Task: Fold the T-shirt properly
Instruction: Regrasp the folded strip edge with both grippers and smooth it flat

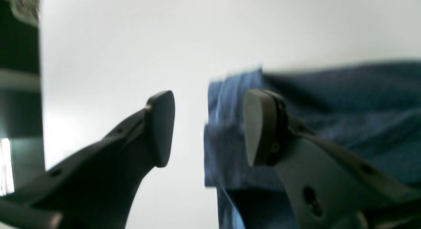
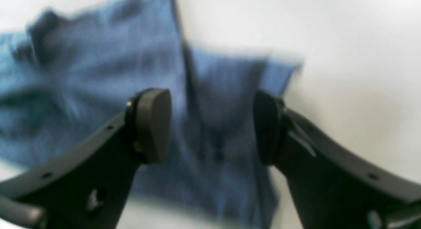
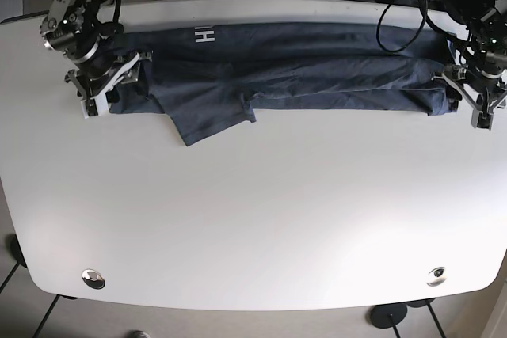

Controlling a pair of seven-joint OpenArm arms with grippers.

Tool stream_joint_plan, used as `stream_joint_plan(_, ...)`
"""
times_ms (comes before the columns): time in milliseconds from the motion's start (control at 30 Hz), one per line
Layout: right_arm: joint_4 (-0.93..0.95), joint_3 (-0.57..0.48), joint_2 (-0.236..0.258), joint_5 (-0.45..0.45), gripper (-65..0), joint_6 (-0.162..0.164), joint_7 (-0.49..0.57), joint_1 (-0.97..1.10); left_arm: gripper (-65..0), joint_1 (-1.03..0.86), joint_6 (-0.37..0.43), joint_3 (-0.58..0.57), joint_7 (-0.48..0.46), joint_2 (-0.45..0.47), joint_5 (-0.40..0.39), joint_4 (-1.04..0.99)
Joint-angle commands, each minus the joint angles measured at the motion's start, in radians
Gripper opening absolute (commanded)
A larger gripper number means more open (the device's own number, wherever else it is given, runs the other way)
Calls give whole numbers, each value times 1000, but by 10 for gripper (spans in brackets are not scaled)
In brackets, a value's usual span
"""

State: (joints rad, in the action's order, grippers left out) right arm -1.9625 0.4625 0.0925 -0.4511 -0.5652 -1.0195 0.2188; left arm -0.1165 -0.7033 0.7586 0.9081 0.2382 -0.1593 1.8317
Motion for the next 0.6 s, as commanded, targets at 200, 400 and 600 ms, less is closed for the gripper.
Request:
stream_joint_plan(200,352,-158,-38,246,-284,-2,47,-289,-339,-9,5,-104,-4,0,4,-73)
stream_joint_plan(400,476,-164,-53,265,-284,-11,97,-302,-340,-9,5,-69,-7,-9,7,-172)
stream_joint_plan(600,473,-267,-79,265,-289,-11,100,-281,-340,-9,5,-66,-8,-10,7,-208)
